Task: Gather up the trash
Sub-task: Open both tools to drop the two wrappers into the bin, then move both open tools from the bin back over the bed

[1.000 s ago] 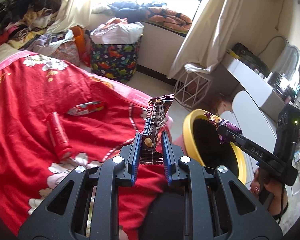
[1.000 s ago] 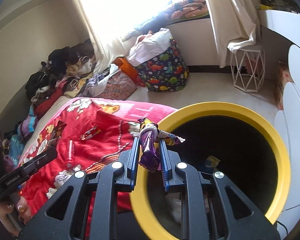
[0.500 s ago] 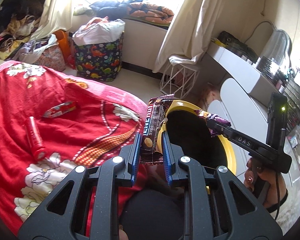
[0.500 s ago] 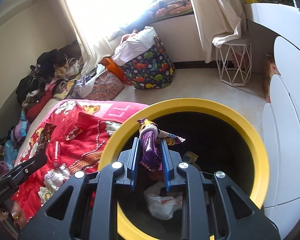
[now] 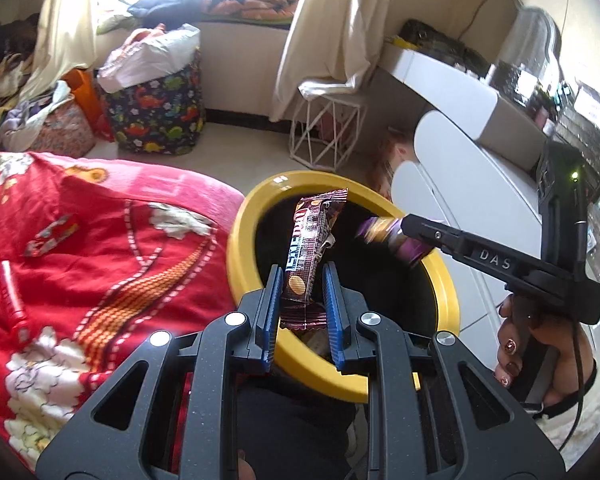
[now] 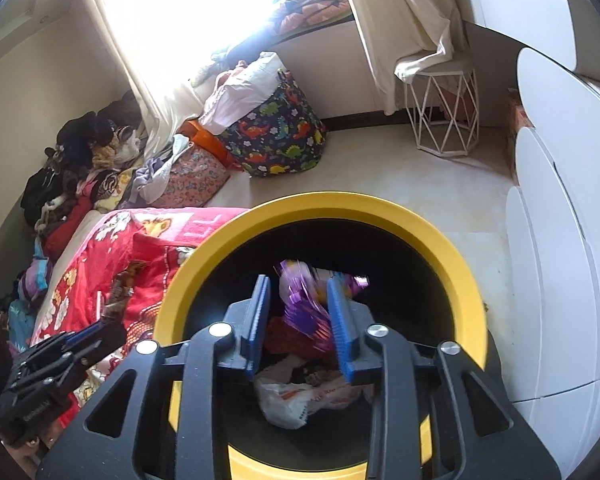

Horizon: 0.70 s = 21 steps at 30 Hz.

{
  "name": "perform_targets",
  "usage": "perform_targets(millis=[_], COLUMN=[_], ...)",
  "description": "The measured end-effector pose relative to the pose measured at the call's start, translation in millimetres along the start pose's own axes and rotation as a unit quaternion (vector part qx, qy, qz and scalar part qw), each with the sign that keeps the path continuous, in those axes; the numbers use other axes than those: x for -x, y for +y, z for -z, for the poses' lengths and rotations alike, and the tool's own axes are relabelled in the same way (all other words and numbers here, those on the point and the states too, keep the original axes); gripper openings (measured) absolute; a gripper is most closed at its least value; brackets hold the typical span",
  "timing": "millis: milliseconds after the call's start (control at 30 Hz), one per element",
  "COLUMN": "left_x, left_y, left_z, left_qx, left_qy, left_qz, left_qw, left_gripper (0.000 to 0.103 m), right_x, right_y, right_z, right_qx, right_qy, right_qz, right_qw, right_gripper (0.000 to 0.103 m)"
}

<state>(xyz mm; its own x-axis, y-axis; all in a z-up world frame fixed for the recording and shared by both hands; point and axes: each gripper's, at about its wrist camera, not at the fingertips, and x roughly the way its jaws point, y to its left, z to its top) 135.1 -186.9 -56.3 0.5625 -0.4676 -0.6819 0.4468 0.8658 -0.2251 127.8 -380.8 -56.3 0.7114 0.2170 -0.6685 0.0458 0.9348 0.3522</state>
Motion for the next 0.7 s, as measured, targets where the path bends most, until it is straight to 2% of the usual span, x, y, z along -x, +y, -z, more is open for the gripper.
perform_targets(millis=[167,200,300,400,467,533,600,700], left_x=[-12,-12,-14,-12,-9,-6,-2,3], left_y=[-14,-17,-22,-21,-18,-15,-10,-6], left_z=[-4,-5,-8,-8,-8,-7,-6,-6], left_qx=[-0.018,-0.020,-0.025,-0.022,-0.014,-0.007,0.002,0.011], left_qy=[0.008,0.006,0.003,-0.005,-0.010,-0.016,-0.022,-0.028], left_qz=[0.001,0.001,0.003,-0.001,-0.004,-0.009,-0.014,-0.024], left_qw=[0.9998,0.9998,0.9997,0.9997,0.9998,0.9998,0.9997,0.9992], left_gripper=[0.019,0.025,0.034,0.056,0.065,0.080,0.089,0.092], right_x=[6,8,11,13,13,14,14,15], right_y=[-10,-13,-18,-22,-22,-22,-20,-16], right_z=[0,0,-2,-2,-4,-4,-4,-4], right_qx=[-0.013,-0.017,-0.027,-0.033,-0.035,-0.038,-0.036,-0.031], right_qy=[-0.008,-0.012,-0.020,-0.025,-0.028,-0.030,-0.033,-0.038], right_qz=[0.005,0.007,0.010,0.013,0.016,0.015,0.016,0.016], right_qw=[1.000,1.000,0.999,0.999,0.999,0.999,0.999,0.999], right_gripper=[0.044,0.047,0.051,0.055,0.058,0.064,0.067,0.071])
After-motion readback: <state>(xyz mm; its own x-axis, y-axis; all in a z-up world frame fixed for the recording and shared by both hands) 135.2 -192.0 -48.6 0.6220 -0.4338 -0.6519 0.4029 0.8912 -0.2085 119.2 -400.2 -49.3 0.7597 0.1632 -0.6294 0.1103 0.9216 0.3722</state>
